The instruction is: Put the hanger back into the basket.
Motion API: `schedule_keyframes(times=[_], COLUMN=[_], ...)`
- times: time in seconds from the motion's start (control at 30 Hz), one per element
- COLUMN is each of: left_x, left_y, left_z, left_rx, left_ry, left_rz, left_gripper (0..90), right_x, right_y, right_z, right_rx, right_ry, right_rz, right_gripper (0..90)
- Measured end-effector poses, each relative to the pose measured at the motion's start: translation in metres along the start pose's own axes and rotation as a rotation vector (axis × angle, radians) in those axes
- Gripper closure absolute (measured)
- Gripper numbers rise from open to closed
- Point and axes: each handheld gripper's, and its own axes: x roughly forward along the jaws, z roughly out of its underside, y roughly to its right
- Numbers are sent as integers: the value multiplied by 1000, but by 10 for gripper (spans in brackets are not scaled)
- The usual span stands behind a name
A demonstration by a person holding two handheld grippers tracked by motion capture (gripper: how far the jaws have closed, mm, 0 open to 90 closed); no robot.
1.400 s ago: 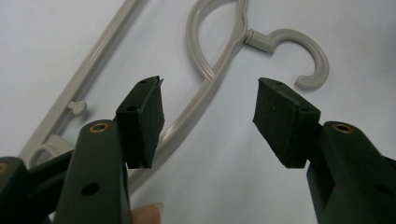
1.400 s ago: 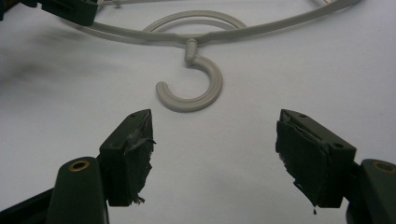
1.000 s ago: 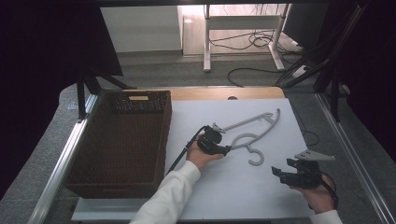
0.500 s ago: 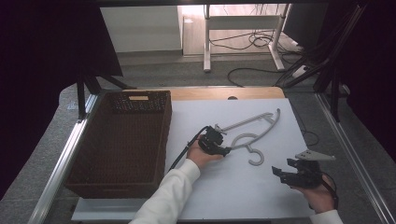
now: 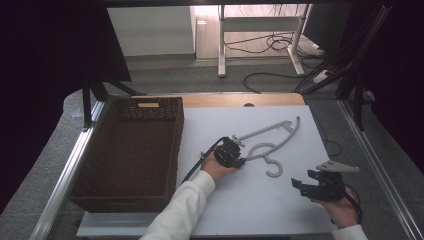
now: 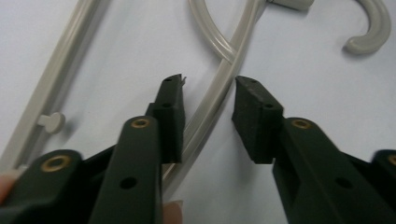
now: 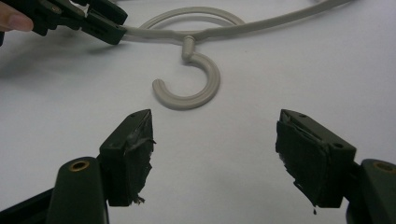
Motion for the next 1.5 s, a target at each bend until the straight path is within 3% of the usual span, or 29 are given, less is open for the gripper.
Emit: schedule_keyframes(times=[0.3,0.43,0.57,0.9,1.1,1.13,1.33,1.47,1.5], left_x=[-2,-2,-1,-1,-1,-1,-2,-6,-10], left_y=[11,14,20,15,18,19,16,12,10], left_z=[-1,0,0,0,-1,-2,-3,-5,-7], left_rx=[133,167,202,179,196,171,152,112,82], left_ry=[-23,-28,-34,-31,-31,-28,-28,-4,14], left_rz=[-14,-15,-47,-16,-13,-18,1,39,58], left_gripper=[725,747,758,757,800,817,818,818,818], right_x=[1,0,0,0,-1,-2,-4,-6,-7], right_y=[0,0,0,0,1,0,1,2,2], right_z=[0,-1,-1,-2,-2,-3,-3,-3,-4], right_rx=[-1,0,0,-3,1,4,5,10,9], right_ry=[-1,2,3,5,11,16,29,42,44], right_rz=[1,2,5,6,13,14,21,29,31], right_gripper=[281,281,281,281,282,282,283,285,286])
